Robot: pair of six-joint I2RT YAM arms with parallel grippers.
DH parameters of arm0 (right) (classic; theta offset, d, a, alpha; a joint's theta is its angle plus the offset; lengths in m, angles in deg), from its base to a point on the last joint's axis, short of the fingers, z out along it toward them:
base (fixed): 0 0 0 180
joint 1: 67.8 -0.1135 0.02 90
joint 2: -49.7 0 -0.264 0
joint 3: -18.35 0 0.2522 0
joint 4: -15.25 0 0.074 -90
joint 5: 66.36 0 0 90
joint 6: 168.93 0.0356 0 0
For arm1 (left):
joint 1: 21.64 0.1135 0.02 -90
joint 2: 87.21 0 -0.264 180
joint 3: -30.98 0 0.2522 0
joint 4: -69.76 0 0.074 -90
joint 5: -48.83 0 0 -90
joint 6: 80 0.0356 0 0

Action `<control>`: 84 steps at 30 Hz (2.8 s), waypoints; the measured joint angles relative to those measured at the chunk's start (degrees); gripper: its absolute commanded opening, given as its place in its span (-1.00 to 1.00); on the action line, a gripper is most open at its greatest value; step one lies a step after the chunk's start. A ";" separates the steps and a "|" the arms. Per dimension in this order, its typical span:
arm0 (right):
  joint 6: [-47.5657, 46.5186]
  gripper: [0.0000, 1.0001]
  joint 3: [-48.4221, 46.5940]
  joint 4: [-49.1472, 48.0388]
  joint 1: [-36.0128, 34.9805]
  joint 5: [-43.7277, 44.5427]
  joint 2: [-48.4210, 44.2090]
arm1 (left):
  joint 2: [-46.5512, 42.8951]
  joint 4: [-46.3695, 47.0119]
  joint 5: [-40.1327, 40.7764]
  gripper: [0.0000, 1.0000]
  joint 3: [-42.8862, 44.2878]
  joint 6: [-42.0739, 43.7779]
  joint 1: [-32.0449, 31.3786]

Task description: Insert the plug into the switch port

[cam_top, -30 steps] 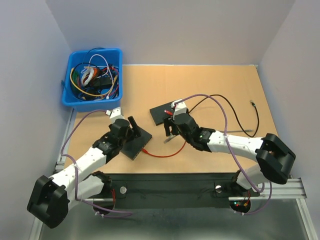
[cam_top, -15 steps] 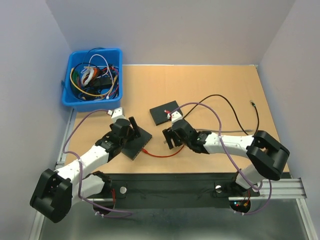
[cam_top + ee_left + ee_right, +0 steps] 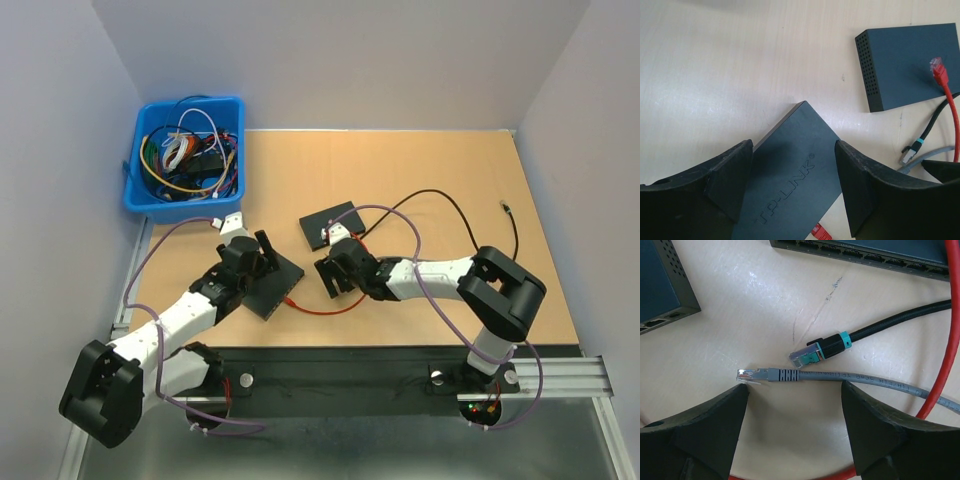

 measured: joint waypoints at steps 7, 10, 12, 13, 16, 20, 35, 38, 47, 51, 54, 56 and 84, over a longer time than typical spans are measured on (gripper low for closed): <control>-0.39 0.61 -0.13 -0.28 0.00 2.67 0.15 | 0.50 0.74 -0.17 0.53 0.00 0.61 0.02; -0.63 0.66 -0.13 -0.28 0.00 4.81 0.13 | 0.66 0.79 -0.22 0.53 0.00 0.70 0.02; -0.83 0.68 -0.13 -0.28 0.00 6.10 0.15 | 0.66 0.87 -0.26 0.53 0.00 0.72 0.02; -0.90 0.68 -0.13 -0.28 0.00 6.54 0.15 | 0.66 0.90 -0.28 0.53 0.00 0.72 0.02; -1.42 0.75 -0.81 -0.31 0.00 8.00 0.81 | 0.66 1.16 -0.37 0.53 0.00 0.81 0.02; -2.10 0.82 -4.17 -1.01 0.00 9.42 3.87 | 0.66 1.29 -0.61 0.51 0.00 1.05 0.02; -3.32 0.79 -8.22 -6.47 2.89 1.42 9.14 | 0.66 1.70 -1.36 0.48 0.00 1.27 0.02; -3.78 0.70 -8.22 -7.45 4.07 -2.19 9.51 | 0.66 1.73 -1.46 0.48 0.00 1.33 0.02; -5.46 -0.35 -7.67 -11.45 5.33 -7.61 10.67 | 0.66 2.10 -1.53 0.47 0.00 1.51 0.02; -5.22 -0.65 -5.95 -13.55 6.21 -10.82 10.03 | 0.66 2.10 -1.60 0.47 0.00 1.53 0.02; -4.90 -0.99 -4.48 -14.64 5.95 -13.81 9.20 | 0.66 2.12 -1.66 0.47 0.00 1.53 0.02; -4.57 -0.99 -2.69 -14.69 5.86 -15.93 7.78 | 0.66 2.12 -1.66 0.46 0.00 1.53 0.02; -0.74 -0.99 17.38 -12.68 3.56 -26.08 -23.30 | -13.90 3.69 -18.08 0.51 -3.78 -9.42 -4.37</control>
